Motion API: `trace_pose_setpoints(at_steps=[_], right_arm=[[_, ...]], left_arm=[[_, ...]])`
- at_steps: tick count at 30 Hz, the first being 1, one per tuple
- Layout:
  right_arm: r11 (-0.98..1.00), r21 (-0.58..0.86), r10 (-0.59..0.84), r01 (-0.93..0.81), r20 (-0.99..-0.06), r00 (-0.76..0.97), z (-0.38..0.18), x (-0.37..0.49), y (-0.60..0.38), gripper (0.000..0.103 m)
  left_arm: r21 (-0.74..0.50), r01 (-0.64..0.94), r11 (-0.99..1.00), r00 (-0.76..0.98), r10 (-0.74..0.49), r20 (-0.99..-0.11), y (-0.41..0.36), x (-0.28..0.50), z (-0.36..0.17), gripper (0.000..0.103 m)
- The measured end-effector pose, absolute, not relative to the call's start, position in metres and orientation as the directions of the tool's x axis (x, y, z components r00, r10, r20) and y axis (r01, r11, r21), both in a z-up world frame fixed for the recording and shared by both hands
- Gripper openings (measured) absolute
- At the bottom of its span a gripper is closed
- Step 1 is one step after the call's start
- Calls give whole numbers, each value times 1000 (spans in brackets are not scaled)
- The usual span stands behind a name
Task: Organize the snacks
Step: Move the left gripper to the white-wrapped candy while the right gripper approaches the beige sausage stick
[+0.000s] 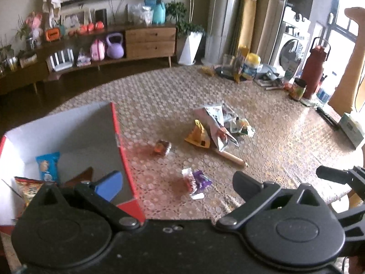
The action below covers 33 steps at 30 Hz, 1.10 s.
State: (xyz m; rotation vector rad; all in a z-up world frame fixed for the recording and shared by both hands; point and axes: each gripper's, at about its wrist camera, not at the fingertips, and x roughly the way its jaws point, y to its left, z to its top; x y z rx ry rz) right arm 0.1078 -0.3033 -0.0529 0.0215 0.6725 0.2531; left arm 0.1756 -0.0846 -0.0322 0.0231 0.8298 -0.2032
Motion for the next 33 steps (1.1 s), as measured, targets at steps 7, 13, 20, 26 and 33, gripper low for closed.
trace_pose_setpoints(at_steps=[7, 13, 20, 26, 33], right_arm=[[976, 80, 208, -204, -631, 748, -72, 137, -324, 97], [974, 82, 214, -211, -644, 735, -88, 166, -334, 97], [971, 85, 220, -223, -679, 700, -113, 198, -335, 86], [966, 106, 241, -237, -701, 671, -132, 218, -329, 73], [963, 101, 244, -248, -715, 655, -142, 233, -322, 64]], left_arm=[[-26, 183, 983, 617, -135, -775, -110, 199, -54, 92], [-4, 173, 985, 591, -108, -799, -123, 213, -72, 88], [-13, 149, 989, 532, -91, -842, -128, 232, -96, 68], [-38, 106, 994, 481, -84, -872, -124, 246, -116, 52], [-64, 83, 995, 442, -94, -892, -119, 255, -134, 43]])
